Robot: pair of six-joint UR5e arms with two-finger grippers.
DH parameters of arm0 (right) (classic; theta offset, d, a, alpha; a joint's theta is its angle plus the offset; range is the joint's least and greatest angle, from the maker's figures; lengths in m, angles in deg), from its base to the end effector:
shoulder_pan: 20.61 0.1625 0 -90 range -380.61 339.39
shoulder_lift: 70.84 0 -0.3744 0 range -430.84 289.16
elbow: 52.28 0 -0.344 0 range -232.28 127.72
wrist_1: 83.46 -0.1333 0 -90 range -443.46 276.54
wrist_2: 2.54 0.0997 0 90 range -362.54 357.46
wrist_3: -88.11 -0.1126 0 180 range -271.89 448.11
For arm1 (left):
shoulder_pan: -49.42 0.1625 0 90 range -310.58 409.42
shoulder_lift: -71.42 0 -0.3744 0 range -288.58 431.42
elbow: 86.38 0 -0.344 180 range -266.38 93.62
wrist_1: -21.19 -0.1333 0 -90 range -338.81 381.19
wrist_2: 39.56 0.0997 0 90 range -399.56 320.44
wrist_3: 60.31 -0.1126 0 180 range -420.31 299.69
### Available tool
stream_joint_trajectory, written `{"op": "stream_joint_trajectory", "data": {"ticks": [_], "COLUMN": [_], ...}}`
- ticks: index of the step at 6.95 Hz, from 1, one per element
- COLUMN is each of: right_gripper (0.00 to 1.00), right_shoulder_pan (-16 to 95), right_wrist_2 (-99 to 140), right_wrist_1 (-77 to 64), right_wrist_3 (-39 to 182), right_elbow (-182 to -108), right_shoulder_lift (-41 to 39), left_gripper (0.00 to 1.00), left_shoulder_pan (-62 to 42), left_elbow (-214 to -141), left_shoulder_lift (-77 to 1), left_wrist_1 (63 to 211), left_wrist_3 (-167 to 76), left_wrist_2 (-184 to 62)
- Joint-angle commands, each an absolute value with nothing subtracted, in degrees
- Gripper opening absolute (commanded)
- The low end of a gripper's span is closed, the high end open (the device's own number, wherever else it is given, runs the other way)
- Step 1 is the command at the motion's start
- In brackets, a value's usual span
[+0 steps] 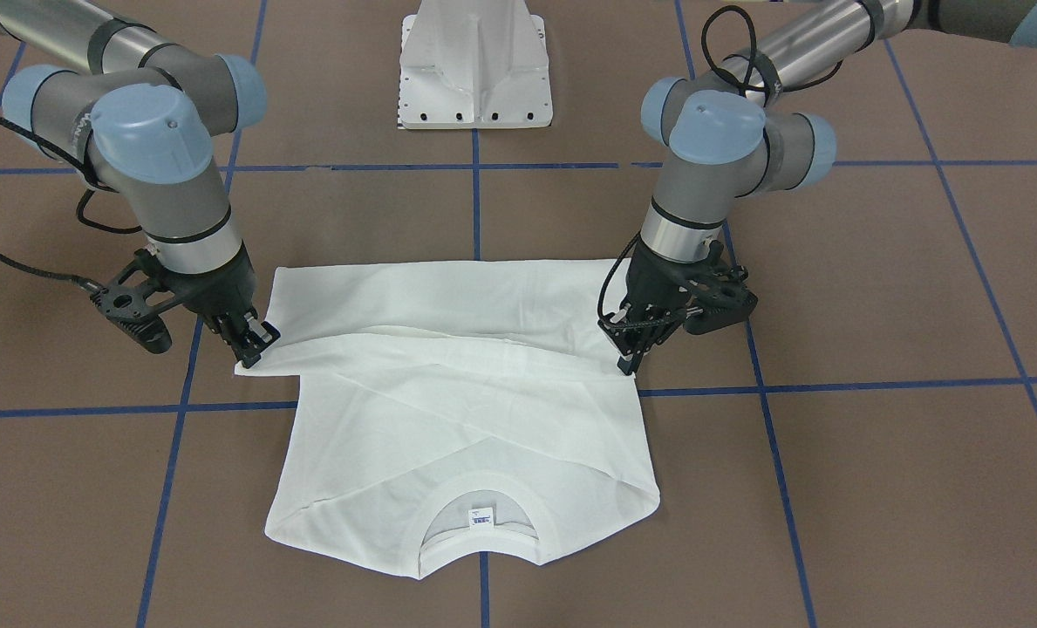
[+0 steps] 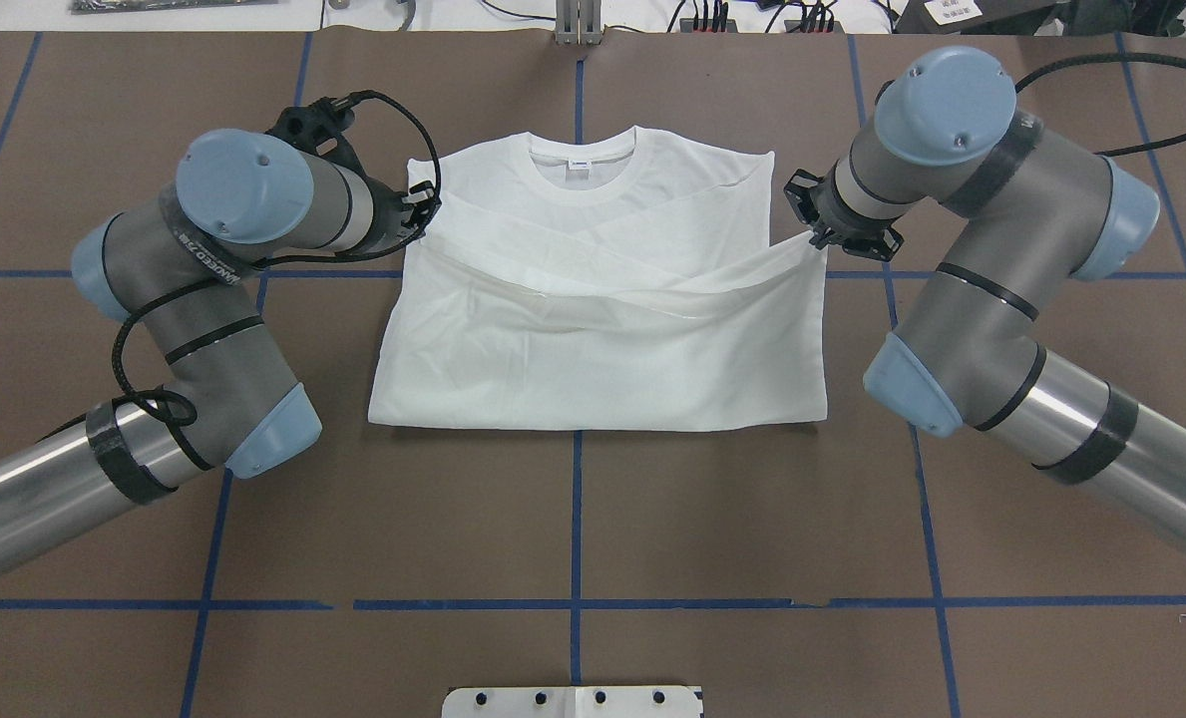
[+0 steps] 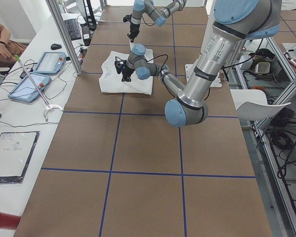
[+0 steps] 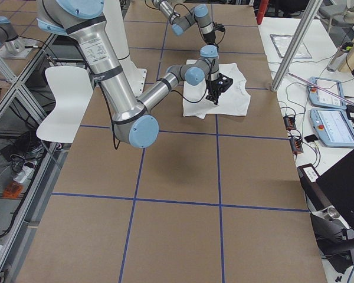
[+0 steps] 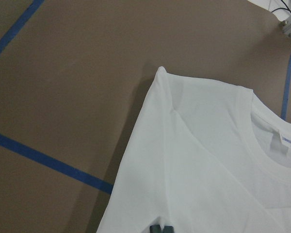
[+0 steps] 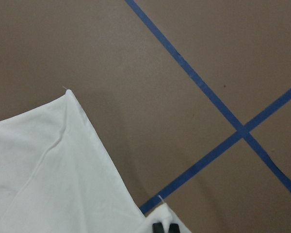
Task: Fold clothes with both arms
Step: 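Lift the hem with both grippers and fold it toward the collar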
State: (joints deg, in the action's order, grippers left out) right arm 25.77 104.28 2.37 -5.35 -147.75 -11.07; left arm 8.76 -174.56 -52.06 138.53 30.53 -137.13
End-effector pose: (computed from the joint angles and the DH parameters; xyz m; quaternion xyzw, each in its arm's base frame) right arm -0.3503 -0.5136 0.3041 -0.0046 -0.3642 0.3466 0.8644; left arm 0.4131 -0.5110 0.2662 0.1133 0.4815 -0.2773 0.8236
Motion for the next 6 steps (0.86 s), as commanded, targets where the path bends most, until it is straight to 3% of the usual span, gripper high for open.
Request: {"op": "stream_joint_trajectory", "data": {"ticks": [1, 4, 6], "right_gripper": [0.00, 0.00, 0.00], "right_shoulder_pan": [28.2, 29.4, 31.0], "right_wrist_2": [106.1, 106.3, 106.4], "right_wrist_1": [-1.3, -9.2, -9.2], "right_wrist_3": [-3.9, -2.2, -0.6], "right_elbow": [-135.8, -121.4, -118.0], "right_shoulder_lift": [-17.8, -23.8, -26.4], "left_gripper": [0.00, 0.00, 0.00], "left_shoulder_pan": [6.2, 5.1, 3.7], "left_elbow": [-168.5, -158.7, -156.2], "left_shoulder_lift": [-54.8, -56.9, -57.7], "left_wrist_1": [141.6, 150.4, 152.4], "left_wrist_3": [28.2, 27.8, 26.0], "left_wrist_2": [-137.1, -136.9, -136.8]}}
